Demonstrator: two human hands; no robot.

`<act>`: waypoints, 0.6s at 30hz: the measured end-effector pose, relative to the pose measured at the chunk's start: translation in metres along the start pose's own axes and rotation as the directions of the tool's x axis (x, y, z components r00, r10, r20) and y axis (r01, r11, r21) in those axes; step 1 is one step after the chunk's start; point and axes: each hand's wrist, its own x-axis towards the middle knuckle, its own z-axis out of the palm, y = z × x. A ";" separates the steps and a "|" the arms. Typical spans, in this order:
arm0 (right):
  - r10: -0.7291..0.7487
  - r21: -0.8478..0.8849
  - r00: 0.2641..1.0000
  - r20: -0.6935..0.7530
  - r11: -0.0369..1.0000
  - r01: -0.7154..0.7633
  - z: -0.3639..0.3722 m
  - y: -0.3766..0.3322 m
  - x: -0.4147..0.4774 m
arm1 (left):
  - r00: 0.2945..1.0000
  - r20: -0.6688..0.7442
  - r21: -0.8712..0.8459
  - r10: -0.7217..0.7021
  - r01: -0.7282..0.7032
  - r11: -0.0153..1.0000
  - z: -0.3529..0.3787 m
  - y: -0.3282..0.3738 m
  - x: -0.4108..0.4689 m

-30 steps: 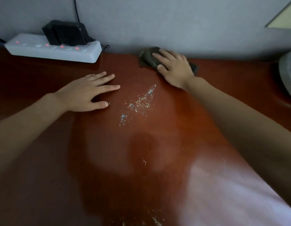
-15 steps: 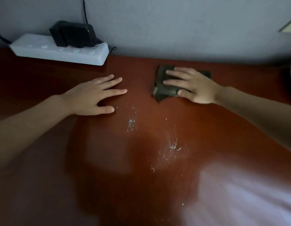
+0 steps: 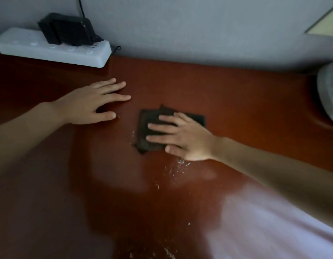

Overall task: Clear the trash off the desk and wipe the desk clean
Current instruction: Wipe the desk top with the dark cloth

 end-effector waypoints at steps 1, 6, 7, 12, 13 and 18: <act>-0.049 0.005 0.999 0.004 0.999 0.049 0.007 -0.014 -0.018 | 1.000 0.000 -0.007 -0.006 0.006 1.000 0.000 0.001 0.000; -0.162 0.001 0.984 0.068 0.987 0.163 0.022 -0.028 -0.072 | 0.998 -0.049 0.015 -0.031 0.031 0.999 -0.001 0.013 0.000; -0.137 -0.012 0.988 0.066 0.990 0.138 0.021 -0.021 -0.075 | 0.998 -0.054 0.039 -0.036 0.038 0.999 -0.001 0.017 0.000; 0.167 0.004 0.986 0.028 0.986 -0.167 0.001 0.033 -0.093 | 0.998 -0.067 0.105 0.013 -0.006 0.995 0.005 0.048 -0.004; 0.217 0.014 0.976 0.032 0.976 -0.218 -0.002 0.039 -0.096 | 0.997 -0.067 0.119 0.036 -0.028 0.993 0.007 0.054 -0.004; 0.243 0.050 0.970 0.026 0.968 -0.244 0.011 0.001 -0.106 | 0.979 -0.092 0.149 0.181 -0.167 0.975 0.014 0.088 -0.001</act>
